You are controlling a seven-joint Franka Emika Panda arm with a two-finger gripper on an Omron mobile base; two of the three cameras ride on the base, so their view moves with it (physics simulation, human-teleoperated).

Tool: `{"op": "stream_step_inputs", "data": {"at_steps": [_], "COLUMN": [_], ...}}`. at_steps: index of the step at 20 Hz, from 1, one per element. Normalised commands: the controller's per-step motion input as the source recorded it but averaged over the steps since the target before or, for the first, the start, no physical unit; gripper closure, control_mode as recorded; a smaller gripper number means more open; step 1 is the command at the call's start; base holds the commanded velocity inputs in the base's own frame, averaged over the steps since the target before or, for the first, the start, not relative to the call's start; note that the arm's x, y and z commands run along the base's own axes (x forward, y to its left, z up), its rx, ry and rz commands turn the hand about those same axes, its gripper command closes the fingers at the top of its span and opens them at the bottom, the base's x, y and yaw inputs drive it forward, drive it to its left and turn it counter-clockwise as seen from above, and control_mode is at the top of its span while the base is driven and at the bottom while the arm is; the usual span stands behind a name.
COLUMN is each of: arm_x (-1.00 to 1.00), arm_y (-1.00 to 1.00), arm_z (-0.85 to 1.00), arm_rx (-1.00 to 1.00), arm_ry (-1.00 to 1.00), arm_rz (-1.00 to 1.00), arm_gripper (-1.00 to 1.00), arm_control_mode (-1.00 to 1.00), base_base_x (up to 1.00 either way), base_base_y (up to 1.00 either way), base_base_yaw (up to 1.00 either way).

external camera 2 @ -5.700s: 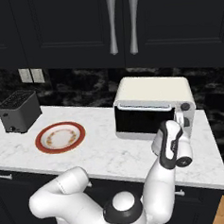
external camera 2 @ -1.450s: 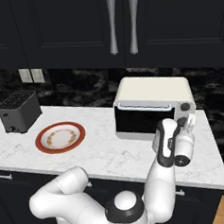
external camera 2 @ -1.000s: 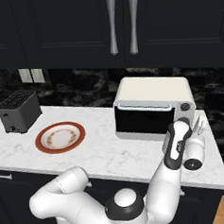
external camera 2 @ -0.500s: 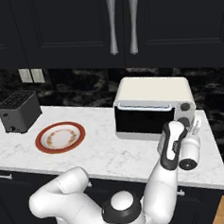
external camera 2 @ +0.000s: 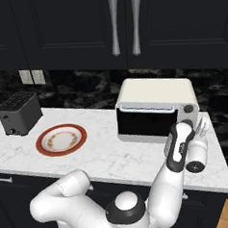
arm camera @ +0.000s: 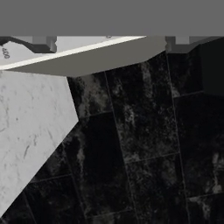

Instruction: Pick up the kebab skewer and baguette bread, and place them inside the toaster oven. Close the toaster oven door and start by setting the timer.

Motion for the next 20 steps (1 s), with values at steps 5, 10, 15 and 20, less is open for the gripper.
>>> {"op": "stream_step_inputs", "data": {"at_steps": [5, 10, 15, 20], "arm_x": [-0.20, 0.00, 0.00, 0.00], "arm_y": [-0.05, 0.00, 0.00, 0.01], "arm_z": [0.01, 0.00, 0.00, 0.00], "arm_rx": [0.00, 0.00, 0.00, 0.00], "arm_ry": [0.00, 0.00, 0.00, 0.00], "arm_rz": [0.04, 0.08, 0.12, 0.10], "arm_gripper": [-1.00, -1.00, -1.00, -1.00], "arm_control_mode": [-1.00, -1.00, -1.00, -1.00], "base_base_x": [0.00, 0.00, 0.00, 0.00], "base_base_y": [0.00, 0.00, 0.00, 0.00], "base_base_yaw": [0.00, 0.00, 0.00, 0.00]}}
